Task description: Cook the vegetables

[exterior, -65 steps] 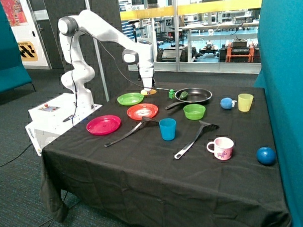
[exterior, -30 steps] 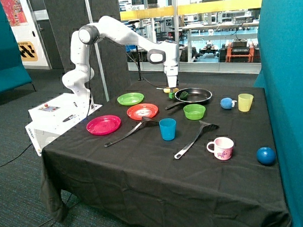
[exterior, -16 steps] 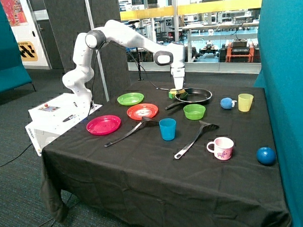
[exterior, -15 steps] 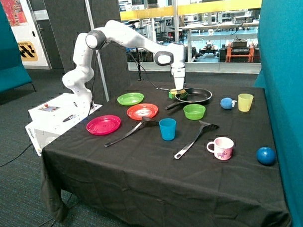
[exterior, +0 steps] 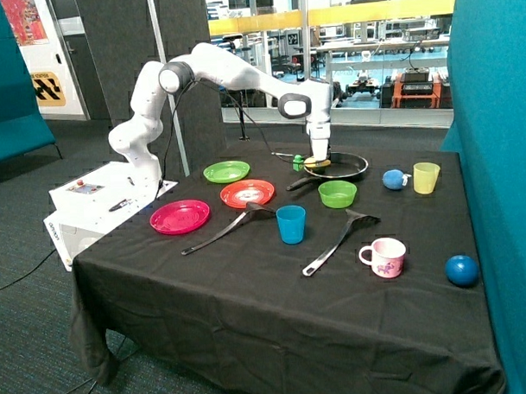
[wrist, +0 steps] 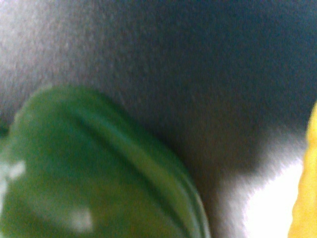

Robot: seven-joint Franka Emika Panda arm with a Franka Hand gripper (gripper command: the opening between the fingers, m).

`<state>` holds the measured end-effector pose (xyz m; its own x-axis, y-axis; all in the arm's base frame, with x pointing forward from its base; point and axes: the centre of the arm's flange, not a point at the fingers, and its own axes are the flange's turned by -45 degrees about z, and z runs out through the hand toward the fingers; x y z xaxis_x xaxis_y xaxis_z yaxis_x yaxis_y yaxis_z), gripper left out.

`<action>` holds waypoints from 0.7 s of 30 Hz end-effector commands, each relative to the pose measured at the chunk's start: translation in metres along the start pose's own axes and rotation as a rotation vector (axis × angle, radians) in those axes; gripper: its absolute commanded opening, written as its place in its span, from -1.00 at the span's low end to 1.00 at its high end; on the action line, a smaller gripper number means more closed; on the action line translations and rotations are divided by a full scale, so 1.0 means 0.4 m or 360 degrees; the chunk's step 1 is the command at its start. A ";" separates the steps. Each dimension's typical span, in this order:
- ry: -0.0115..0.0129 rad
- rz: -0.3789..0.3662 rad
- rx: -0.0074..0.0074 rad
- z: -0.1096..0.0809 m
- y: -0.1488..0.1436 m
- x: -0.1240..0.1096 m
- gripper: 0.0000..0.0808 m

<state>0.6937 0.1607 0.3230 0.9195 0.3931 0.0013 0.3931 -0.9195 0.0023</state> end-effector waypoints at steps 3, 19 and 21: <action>-0.00020 0.0005 0.00037 0.039 -0.029 0.055 -1.00; -0.00021 0.0026 0.00037 0.036 -0.021 0.098 -1.00; -0.00021 0.0038 0.00037 0.037 -0.010 0.097 -1.00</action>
<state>0.7156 0.1824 0.3093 0.9228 0.3852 0.0011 0.3852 -0.9228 0.0012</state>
